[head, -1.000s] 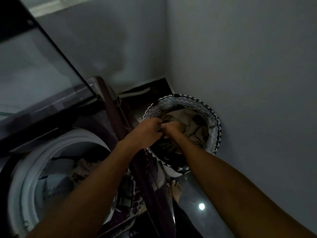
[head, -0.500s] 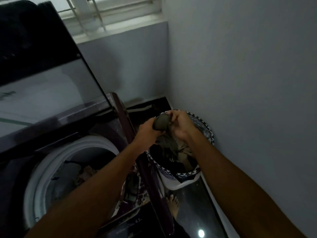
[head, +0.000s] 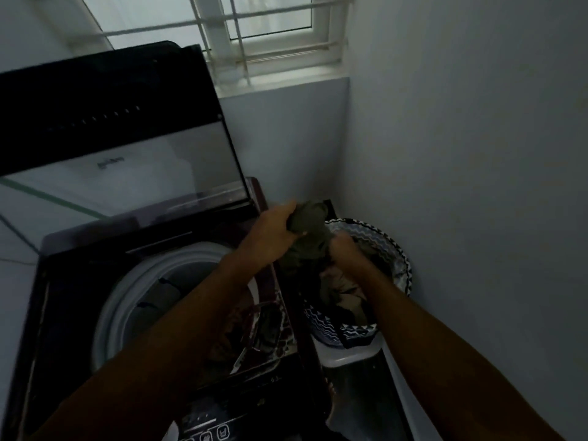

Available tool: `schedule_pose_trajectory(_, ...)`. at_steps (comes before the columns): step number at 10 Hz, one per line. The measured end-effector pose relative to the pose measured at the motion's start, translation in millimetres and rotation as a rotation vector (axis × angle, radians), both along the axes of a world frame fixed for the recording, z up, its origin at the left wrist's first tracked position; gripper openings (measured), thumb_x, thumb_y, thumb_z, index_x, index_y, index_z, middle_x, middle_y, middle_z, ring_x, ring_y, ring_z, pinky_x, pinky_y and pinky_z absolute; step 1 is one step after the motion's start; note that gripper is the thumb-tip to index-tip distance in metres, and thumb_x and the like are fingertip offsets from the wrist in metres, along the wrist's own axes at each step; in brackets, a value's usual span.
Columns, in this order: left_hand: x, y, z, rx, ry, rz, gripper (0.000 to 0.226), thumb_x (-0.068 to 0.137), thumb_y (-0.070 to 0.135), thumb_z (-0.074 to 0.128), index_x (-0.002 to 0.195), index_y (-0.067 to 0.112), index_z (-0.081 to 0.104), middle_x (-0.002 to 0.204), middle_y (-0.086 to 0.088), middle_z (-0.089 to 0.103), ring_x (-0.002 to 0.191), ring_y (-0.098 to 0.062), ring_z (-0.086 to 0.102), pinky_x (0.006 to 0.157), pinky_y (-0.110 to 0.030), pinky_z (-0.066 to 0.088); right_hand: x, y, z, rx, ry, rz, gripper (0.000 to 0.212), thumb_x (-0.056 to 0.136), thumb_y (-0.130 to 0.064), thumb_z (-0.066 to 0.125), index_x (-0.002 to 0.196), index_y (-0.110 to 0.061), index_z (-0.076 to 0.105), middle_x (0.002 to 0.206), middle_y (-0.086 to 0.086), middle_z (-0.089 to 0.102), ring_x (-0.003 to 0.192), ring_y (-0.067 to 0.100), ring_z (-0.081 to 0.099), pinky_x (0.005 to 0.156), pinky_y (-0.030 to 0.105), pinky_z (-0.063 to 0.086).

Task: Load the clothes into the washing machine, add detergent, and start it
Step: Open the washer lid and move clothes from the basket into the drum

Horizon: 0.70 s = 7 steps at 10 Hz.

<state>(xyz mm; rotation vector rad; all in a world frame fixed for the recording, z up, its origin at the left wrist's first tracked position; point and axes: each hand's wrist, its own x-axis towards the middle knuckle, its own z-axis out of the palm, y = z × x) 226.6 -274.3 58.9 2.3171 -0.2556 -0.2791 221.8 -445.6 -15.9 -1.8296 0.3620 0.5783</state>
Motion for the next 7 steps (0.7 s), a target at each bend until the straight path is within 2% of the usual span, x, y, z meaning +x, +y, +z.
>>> schedule_pose_trajectory(1, -20, 26, -3, 0.031, 0.094, -0.055, 0.076, 0.073, 0.013, 0.084, 0.139, 0.011, 0.047, 0.132, -0.008, 0.053, 0.122, -0.019, 0.05, 0.092, -0.015, 0.038, 9, 31, 38, 0.131, -0.041, -0.054, 0.022, 0.096, -0.013, 0.037, 0.086, -0.014, 0.057, 0.088, 0.011, 0.058, 0.066, 0.022, 0.055, 0.064, 0.034, 0.052)
schedule_pose_trajectory(2, -35, 45, -1, -0.121, 0.19, 0.017, 0.094, 0.07, 0.005, 0.085, 0.148, 0.015, 0.033, 0.128, 0.009, 0.047, 0.118, -0.005, 0.046, 0.086, -0.001, 0.037, 8, 62, 62, 0.31, -0.001, -0.063, 0.023, 0.093, -0.007, 0.039, 0.078, -0.012, 0.054, 0.073, 0.009, 0.052, 0.06, 0.021, 0.052, 0.053, 0.025, 0.048)
schedule_pose_trajectory(3, -35, 73, 2, 0.007, 0.193, 0.107, 0.088, 0.062, 0.021, 0.09, 0.14, 0.024, 0.047, 0.127, 0.009, 0.058, 0.114, -0.009, 0.056, 0.091, -0.017, 0.044, 1, 82, 59, 0.67, 0.125, -0.099, 0.031, 0.082, 0.007, 0.029, 0.095, 0.004, 0.057, 0.086, 0.02, 0.058, 0.073, 0.032, 0.06, 0.068, 0.036, 0.056)
schedule_pose_trajectory(4, -39, 100, 11, 0.067, 0.076, 0.195, 0.076, 0.057, 0.026, 0.088, 0.127, 0.026, 0.06, 0.118, 0.002, 0.068, 0.105, -0.014, 0.064, 0.089, -0.022, 0.049, -3, 80, 50, 0.454, 0.069, 0.072, 0.033, 0.091, 0.0, 0.033, 0.112, -0.01, 0.057, 0.095, 0.012, 0.066, 0.075, 0.028, 0.062, 0.07, 0.044, 0.055)
schedule_pose_trajectory(5, -48, 120, 22, 0.04, -0.053, 0.232, 0.076, 0.059, 0.026, 0.086, 0.129, 0.023, 0.058, 0.119, 0.0, 0.068, 0.105, -0.015, 0.064, 0.089, -0.023, 0.048, -8, 74, 35, -0.111, -0.044, 0.417, 0.044, 0.082, -0.006, 0.066, 0.119, -0.023, 0.049, 0.101, 0.005, 0.063, 0.081, 0.024, 0.06, 0.063, 0.035, 0.052)
schedule_pose_trajectory(6, -55, 138, 29, 0.124, -0.083, 0.197, 0.078, 0.054, 0.046, 0.074, 0.128, 0.027, 0.056, 0.118, -0.002, 0.068, 0.106, -0.023, 0.064, 0.092, -0.041, 0.053, -14, 84, 18, -0.388, -0.114, 0.591, 0.092, 0.05, -0.039, 0.091, 0.125, -0.028, 0.04, 0.119, 0.008, 0.057, 0.103, 0.029, 0.059, 0.086, 0.042, 0.053)
schedule_pose_trajectory(7, -65, 149, 31, 0.244, -0.056, 0.151, 0.067, 0.056, 0.043, 0.073, 0.118, 0.025, 0.057, 0.108, -0.003, 0.069, 0.098, -0.026, 0.065, 0.084, -0.043, 0.055, -20, 109, 13, -0.648, -0.308, 0.613, 0.06, 0.072, -0.028, 0.079, 0.12, -0.014, 0.045, 0.115, 0.02, 0.055, 0.101, 0.039, 0.059, 0.082, 0.041, 0.049)
